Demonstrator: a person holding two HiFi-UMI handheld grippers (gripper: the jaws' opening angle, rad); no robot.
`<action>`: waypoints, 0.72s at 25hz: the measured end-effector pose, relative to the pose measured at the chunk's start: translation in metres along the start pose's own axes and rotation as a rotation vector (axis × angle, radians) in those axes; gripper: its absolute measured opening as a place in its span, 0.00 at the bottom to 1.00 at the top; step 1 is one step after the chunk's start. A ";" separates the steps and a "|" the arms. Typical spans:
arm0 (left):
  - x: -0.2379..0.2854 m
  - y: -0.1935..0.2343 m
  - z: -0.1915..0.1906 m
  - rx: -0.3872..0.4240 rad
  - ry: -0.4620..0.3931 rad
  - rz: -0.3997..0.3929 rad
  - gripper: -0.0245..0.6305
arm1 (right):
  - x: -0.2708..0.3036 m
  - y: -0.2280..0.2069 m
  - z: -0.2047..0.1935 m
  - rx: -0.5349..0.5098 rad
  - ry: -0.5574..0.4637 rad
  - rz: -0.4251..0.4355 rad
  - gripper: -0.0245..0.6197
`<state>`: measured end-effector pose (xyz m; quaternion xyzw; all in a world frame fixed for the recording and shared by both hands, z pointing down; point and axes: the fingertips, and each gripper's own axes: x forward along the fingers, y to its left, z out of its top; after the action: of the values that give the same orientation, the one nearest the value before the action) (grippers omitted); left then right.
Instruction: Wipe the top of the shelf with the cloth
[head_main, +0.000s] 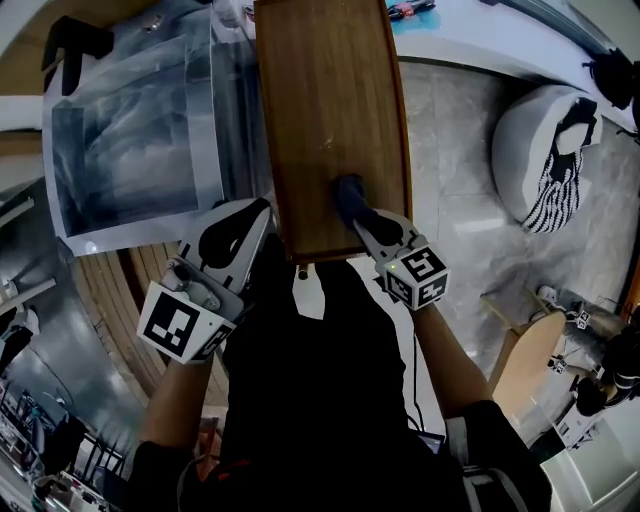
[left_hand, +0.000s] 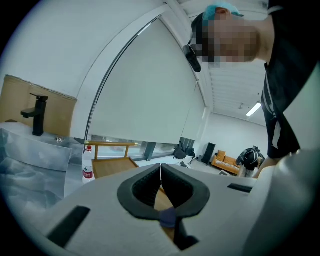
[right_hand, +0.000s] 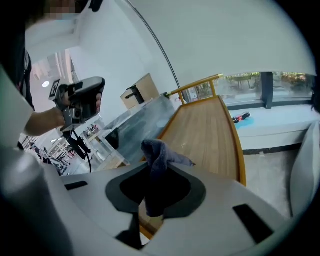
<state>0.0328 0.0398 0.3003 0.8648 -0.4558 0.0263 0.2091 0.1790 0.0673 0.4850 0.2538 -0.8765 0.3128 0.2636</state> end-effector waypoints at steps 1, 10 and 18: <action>0.001 0.001 -0.003 -0.008 0.003 0.012 0.07 | 0.000 -0.003 0.007 0.000 -0.019 0.004 0.13; 0.023 0.018 -0.005 -0.027 0.016 0.012 0.07 | 0.005 -0.058 0.115 -0.050 -0.205 -0.048 0.13; 0.046 0.044 -0.016 -0.057 0.066 -0.004 0.07 | 0.027 -0.117 0.212 -0.168 -0.273 -0.106 0.13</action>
<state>0.0262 -0.0117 0.3403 0.8580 -0.4475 0.0413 0.2487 0.1661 -0.1634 0.4093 0.3166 -0.9127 0.1867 0.1787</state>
